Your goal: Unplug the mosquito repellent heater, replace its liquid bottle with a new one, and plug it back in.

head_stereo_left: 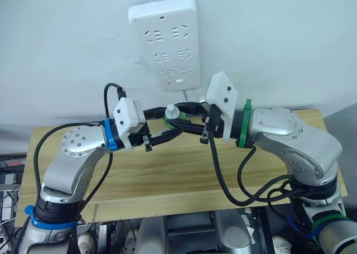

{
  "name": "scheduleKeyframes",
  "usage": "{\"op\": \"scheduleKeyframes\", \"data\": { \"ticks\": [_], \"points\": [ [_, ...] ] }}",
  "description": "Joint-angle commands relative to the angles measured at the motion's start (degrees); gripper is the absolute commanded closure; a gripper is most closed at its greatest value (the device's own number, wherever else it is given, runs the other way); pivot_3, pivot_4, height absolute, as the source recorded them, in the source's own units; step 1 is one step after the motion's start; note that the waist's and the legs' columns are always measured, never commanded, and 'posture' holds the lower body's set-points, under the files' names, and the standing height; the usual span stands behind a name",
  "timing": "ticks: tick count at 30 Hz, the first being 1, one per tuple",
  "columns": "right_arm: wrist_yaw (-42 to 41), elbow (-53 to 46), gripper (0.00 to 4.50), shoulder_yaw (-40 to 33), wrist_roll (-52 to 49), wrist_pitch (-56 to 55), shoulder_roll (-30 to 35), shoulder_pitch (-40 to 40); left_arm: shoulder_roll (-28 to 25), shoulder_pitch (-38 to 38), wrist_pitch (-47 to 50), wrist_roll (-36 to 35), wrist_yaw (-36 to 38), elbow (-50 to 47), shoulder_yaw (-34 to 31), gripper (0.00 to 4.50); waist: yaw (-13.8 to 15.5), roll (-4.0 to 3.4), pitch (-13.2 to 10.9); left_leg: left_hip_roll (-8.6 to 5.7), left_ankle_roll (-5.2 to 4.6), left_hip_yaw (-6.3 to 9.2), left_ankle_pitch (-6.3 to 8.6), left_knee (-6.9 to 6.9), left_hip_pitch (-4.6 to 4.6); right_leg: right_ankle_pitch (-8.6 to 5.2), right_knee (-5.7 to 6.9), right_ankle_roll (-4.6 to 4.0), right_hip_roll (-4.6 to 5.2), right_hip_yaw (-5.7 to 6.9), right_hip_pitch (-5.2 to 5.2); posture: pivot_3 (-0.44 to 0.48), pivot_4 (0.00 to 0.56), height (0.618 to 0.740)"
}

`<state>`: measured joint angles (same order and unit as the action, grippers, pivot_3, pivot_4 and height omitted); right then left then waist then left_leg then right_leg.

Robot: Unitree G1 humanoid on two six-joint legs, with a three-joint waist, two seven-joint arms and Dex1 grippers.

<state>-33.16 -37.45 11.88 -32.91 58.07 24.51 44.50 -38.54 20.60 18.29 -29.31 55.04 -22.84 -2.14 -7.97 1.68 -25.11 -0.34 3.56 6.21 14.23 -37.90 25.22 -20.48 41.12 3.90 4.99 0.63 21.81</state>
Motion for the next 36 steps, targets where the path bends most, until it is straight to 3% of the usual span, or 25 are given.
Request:
{"op": "scheduleKeyframes", "data": {
  "ticks": [1,26,36],
  "points": [
    [-4.5,-1.6,2.99,0.5,-2.4,-3.4,0.4,0.7,-1.2,0.5,0.5,-2.2,2.0,-0.9,-1.2,2.28,0.0,0.00,0.0,0.00,0.00,0.00,0.00,0.00,0.00,0.00,0.00,0.00,0.00,0.00,0.00,-0.207,0.392,0.740],
    [-26.2,4.3,2.99,2.6,-2.9,-18.6,3.4,0.8,-6.8,2.6,5.7,-9.3,16.2,1.4,0.0,2.28,0.1,0.00,0.0,0.00,0.00,0.00,0.00,0.00,0.00,0.00,-0.01,0.00,0.00,0.01,0.00,-0.170,0.399,0.740],
    [-27.1,5.4,2.99,3.3,-2.3,-19.0,3.8,0.9,-5.7,4.3,6.0,-9.2,16.1,1.5,-0.7,2.28,0.2,0.00,0.0,0.00,0.00,0.00,0.00,0.00,0.01,0.00,0.01,0.00,0.00,0.02,-0.01,-0.161,0.396,0.740]
  ]
}}
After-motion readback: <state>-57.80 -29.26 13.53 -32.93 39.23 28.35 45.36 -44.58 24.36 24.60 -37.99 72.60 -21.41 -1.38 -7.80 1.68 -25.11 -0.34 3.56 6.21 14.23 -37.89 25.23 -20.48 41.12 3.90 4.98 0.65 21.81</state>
